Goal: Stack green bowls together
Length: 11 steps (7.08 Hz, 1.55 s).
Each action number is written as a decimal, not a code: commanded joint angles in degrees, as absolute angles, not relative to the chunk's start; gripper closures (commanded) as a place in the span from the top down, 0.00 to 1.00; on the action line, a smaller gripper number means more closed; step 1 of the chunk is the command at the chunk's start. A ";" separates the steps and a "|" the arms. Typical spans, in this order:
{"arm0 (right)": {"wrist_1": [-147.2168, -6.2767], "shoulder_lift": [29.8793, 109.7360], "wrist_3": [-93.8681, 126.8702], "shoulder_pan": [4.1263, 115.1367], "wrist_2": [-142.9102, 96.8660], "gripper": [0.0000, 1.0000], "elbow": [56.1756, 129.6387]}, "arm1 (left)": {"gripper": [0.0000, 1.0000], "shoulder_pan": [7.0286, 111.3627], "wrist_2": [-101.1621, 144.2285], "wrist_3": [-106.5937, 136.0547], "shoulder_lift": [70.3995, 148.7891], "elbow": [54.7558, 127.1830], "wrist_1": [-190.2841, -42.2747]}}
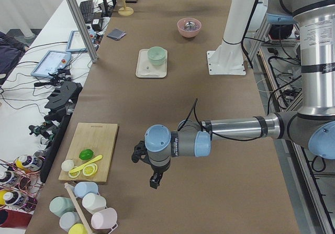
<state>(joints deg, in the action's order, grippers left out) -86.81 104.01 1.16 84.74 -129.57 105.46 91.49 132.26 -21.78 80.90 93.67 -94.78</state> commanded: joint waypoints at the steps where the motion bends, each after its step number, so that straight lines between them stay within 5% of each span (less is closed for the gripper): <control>1: -86.75 107.40 1.14 86.04 -130.43 1.00 108.10 | 0.98 91.49 132.19 -22.23 81.47 93.95 -95.27; 11: -86.48 106.44 1.23 85.96 -130.25 1.00 108.11 | 0.98 91.58 131.84 -22.32 80.60 93.96 -95.62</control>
